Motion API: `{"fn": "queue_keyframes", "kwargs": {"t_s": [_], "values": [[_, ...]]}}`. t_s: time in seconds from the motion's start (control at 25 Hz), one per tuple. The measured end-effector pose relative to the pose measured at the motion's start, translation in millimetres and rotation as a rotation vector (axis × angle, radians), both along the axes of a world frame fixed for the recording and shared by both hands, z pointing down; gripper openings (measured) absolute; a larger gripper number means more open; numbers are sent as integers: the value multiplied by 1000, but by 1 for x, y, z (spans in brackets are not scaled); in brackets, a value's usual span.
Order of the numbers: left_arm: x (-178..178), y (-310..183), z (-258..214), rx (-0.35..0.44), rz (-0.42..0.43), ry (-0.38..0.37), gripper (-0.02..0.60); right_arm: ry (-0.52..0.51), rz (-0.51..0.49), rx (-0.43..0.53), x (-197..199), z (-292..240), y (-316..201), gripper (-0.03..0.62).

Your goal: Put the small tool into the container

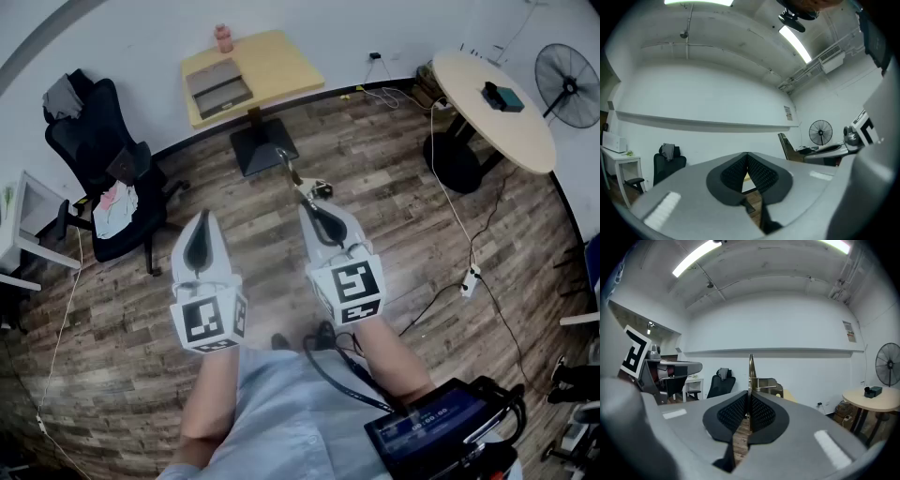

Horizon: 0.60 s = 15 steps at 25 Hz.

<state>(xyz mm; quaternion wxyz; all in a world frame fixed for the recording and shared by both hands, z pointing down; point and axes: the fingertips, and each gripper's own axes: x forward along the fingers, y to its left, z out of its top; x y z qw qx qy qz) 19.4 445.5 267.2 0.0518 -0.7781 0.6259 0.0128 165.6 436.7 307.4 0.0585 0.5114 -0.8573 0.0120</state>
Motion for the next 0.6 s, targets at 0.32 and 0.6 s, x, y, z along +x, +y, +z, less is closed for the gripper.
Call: {"fn": "queue_keyframes", "kwargs": {"t_s": [0.32, 0.6], "values": [[10, 6, 7, -4, -5, -4, 3, -16, -14, -7, 12, 6, 7, 3], [45, 0, 14, -30, -33, -9, 3, -71, -31, -33, 60, 13, -3, 4]]}}
